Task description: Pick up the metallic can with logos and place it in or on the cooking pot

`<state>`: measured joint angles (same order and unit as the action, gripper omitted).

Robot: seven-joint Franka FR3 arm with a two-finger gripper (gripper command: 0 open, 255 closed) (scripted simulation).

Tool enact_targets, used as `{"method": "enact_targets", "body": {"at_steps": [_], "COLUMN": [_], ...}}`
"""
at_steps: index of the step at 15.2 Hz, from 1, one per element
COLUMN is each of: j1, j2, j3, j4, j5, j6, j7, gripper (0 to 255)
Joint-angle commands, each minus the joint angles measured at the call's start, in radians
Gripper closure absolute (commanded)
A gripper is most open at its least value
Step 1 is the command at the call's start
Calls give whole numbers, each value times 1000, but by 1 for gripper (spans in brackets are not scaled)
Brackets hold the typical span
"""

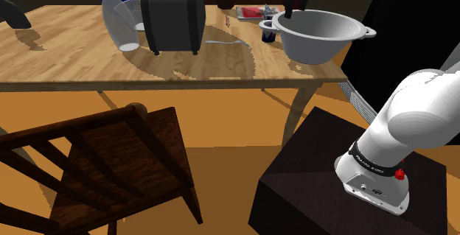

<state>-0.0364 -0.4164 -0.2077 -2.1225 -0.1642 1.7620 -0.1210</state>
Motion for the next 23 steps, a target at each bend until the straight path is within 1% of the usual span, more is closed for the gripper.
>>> {"method": "enact_targets", "body": {"at_steps": [1,7,12,13,20,23], "j1": [0,-10,-38,-41,-46,-46], "j2": [76,309,518,532,542,542], "j3": [-21,-80,-113,-114,-115,-115], "j4": [61,262,474,490,401,401], "j5": [5,45,106,111,113,113], "j6": [17,54,48,46,145,145], "j7": [-29,-125,-209,-214,-216,-216], "gripper": [0,0,0,0,0,0]}}
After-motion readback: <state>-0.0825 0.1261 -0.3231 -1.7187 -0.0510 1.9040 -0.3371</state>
